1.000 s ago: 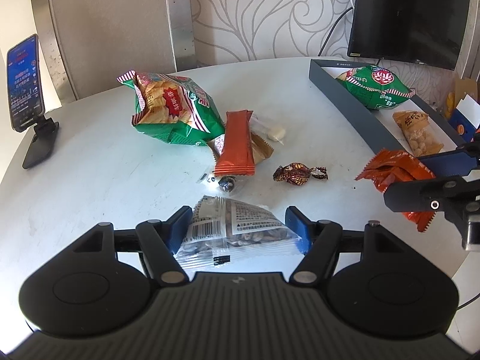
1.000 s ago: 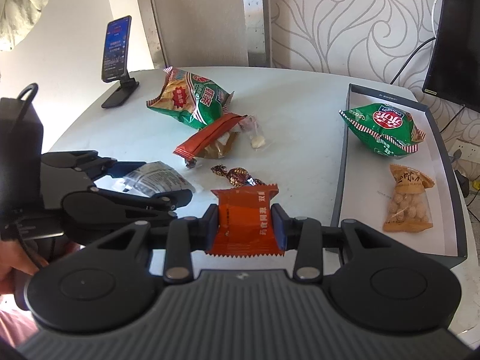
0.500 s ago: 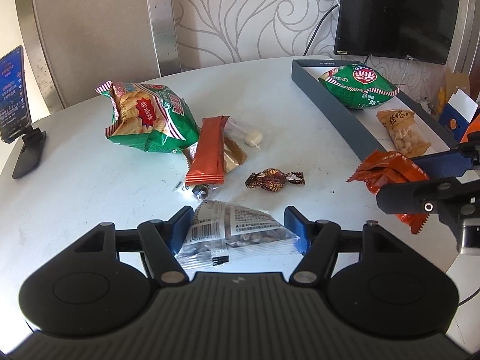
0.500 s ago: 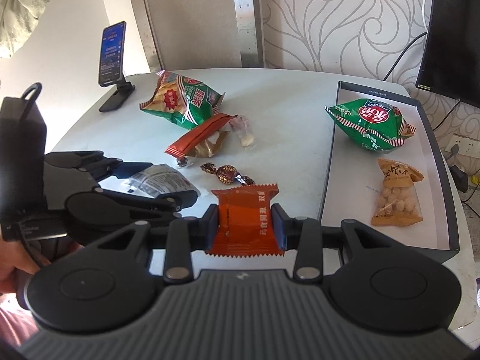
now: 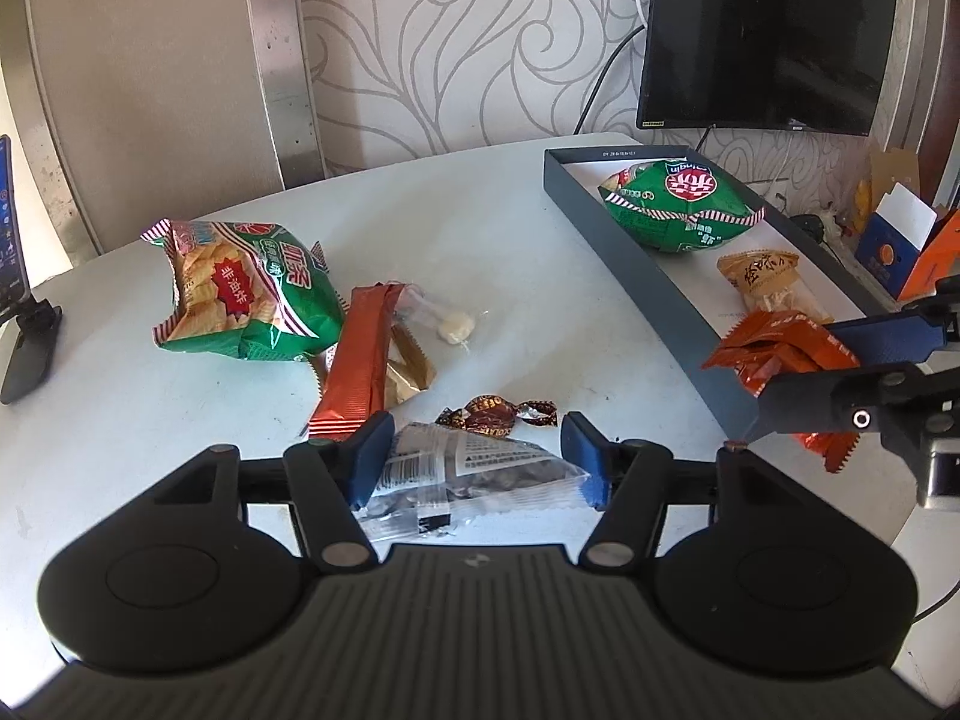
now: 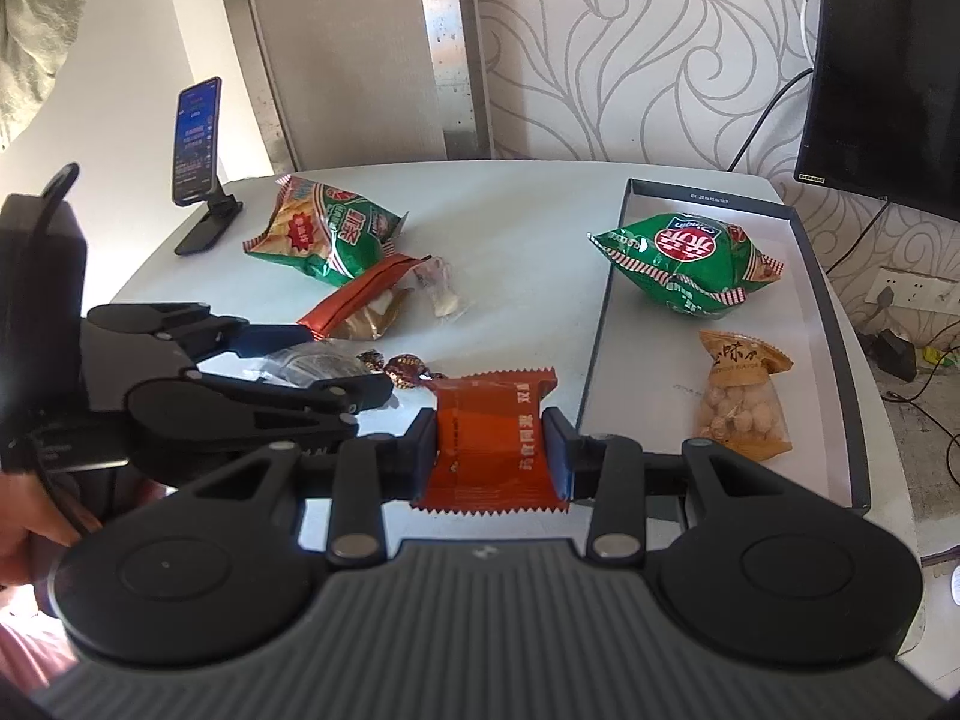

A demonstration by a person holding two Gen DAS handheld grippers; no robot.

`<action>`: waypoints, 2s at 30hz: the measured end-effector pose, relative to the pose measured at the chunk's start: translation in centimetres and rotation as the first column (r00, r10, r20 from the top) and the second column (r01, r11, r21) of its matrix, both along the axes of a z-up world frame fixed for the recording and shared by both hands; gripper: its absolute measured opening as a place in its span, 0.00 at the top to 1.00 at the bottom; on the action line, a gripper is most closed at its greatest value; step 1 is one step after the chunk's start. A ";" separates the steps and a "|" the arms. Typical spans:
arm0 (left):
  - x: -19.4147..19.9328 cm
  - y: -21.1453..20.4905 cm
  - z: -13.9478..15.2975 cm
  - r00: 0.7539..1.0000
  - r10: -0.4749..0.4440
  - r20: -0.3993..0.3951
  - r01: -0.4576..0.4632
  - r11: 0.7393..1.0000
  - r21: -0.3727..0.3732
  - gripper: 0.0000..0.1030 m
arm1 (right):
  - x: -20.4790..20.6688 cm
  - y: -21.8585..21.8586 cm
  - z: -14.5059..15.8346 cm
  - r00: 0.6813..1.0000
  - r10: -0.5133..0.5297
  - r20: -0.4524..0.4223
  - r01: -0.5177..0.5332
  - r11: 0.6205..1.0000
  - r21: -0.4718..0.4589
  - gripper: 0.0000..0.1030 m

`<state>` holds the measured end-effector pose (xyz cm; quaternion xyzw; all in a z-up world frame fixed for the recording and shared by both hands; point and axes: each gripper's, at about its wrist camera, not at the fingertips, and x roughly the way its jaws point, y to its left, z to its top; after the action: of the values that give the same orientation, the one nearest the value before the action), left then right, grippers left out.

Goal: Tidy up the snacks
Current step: 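Lift and carry the seed bag and orange bar toward the tray with both grippers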

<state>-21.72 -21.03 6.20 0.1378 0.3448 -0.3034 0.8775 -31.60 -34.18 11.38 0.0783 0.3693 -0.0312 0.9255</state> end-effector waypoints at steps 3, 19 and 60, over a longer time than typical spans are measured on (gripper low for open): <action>0.0 -0.3 -0.1 1.000 -0.006 0.001 0.006 1.000 0.000 0.36 | -0.2 -0.4 0.1 1.000 -0.010 0.003 0.010 1.000 0.002 0.61; 0.8 -1.9 2.3 0.998 -0.023 0.053 0.025 0.999 -0.035 0.36 | -0.7 -2.9 0.6 0.999 -0.049 0.021 0.049 0.999 0.006 0.61; 3.4 -23.1 0.1 0.973 -0.227 0.054 0.229 0.972 -0.048 0.36 | -4.1 -11.1 0.6 0.981 -0.195 -0.010 0.194 0.980 -0.051 0.61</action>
<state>-18.37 -44.17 6.31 0.1601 0.2973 -0.4078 0.8483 -35.69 -45.26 11.96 0.0910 0.3659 -0.1313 0.9168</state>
